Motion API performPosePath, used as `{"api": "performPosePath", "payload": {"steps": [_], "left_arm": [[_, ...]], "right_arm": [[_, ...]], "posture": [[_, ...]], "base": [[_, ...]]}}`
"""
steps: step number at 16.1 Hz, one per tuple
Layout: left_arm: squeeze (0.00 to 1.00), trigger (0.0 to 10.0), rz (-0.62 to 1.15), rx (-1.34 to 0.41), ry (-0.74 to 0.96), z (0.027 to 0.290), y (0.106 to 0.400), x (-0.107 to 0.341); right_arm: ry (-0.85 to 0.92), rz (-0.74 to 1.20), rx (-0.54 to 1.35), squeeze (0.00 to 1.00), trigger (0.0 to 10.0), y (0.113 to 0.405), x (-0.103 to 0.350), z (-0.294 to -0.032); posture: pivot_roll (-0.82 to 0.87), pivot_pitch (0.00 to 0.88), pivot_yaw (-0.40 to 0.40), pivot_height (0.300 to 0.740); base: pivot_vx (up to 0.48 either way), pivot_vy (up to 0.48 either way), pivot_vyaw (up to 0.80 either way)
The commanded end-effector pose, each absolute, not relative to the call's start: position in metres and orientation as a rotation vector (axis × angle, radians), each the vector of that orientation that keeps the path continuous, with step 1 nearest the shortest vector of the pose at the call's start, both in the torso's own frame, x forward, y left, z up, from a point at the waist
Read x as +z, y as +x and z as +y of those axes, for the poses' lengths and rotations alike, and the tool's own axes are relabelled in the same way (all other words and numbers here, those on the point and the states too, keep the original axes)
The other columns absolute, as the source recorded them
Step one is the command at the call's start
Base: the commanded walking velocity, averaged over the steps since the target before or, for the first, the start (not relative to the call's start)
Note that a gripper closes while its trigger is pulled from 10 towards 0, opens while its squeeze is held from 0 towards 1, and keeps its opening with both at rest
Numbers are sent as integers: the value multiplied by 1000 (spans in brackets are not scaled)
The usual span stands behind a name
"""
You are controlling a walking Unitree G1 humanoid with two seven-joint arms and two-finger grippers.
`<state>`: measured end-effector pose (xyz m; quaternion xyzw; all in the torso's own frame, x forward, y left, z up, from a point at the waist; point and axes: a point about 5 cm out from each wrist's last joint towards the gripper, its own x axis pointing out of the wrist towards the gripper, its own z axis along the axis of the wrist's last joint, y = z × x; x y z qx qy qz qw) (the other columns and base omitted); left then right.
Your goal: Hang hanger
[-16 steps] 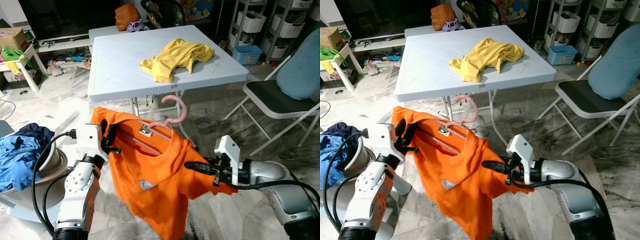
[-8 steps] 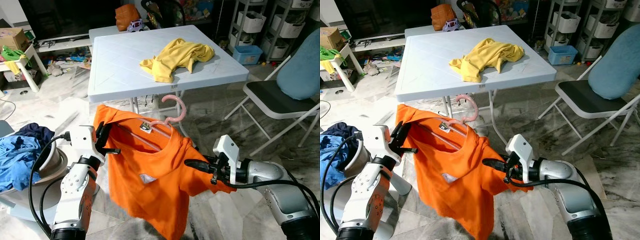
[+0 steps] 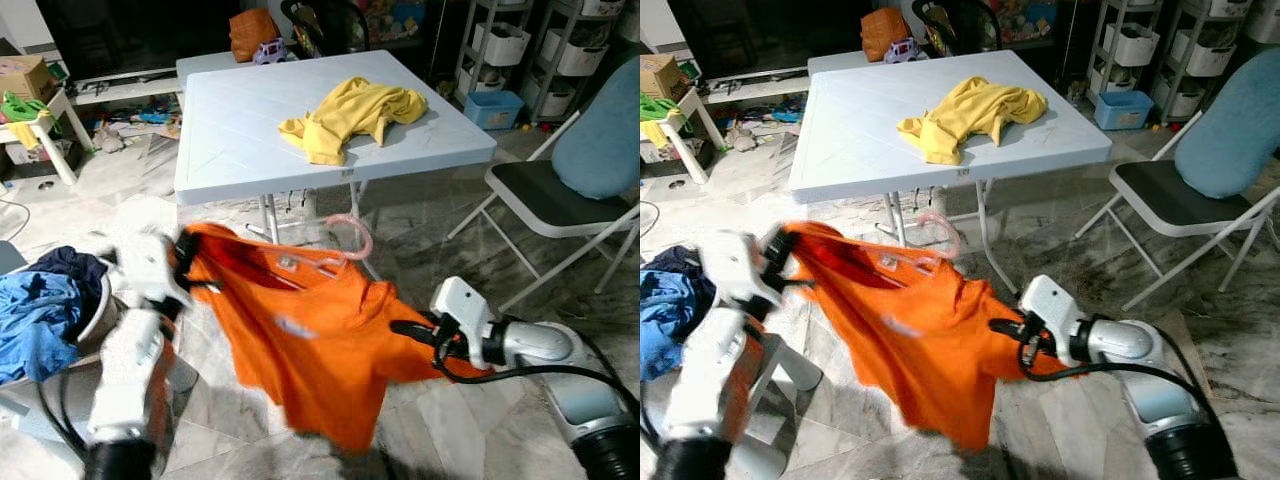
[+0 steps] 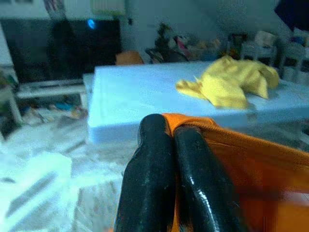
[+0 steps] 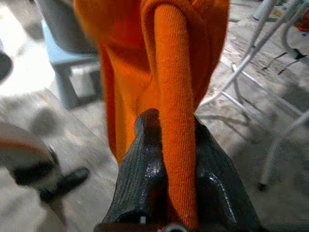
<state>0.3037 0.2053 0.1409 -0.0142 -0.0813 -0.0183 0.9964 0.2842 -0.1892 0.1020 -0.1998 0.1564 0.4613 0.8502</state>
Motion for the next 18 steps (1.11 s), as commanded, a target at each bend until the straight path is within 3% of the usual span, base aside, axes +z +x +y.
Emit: {"api": "performPosePath", "payload": {"steps": [1,11,18], "left_arm": [[0,0,-199,3,-3,217,307,153],[0,0,-55,2,-2,227,311,131],[0,0,-81,35,-7,230,315,138]], "right_arm": [[-490,330,974,0,10000,284,103,-196],[-380,152,1061,0,10000,291,181,-236],[-516,314,1235,0,10000,268,165,-238]], "posture": [[-11,0,45,740],[-37,0,54,740],[-41,0,54,740]], "base": [[0,0,0],[0,0,0],[0,0,0]]}}
